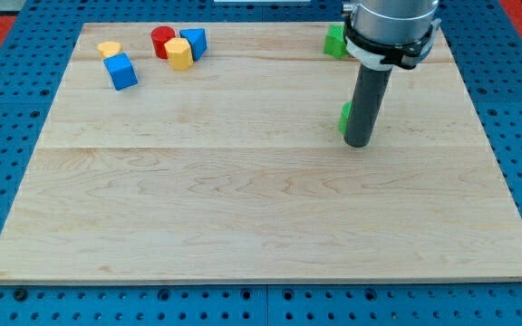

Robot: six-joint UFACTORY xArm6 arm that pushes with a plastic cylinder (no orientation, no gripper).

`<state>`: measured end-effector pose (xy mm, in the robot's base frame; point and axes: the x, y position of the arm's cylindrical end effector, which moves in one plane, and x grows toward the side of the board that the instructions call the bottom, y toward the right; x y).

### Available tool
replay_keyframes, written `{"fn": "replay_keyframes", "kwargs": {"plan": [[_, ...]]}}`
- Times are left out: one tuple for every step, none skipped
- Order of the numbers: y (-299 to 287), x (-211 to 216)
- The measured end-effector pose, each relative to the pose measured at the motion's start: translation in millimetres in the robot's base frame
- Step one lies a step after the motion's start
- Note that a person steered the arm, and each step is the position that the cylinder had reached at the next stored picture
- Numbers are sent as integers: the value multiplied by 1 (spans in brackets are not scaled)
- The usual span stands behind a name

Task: Push green circle towards the center right

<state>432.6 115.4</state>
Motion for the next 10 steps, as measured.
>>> {"fn": "replay_keyframes", "kwargs": {"plan": [[-3,0],[-20,2],[-47,5],[-41,2],[-27,-14],[-11,-38],[9,-45],[30,-47],[42,-47],[45,-45]]}}
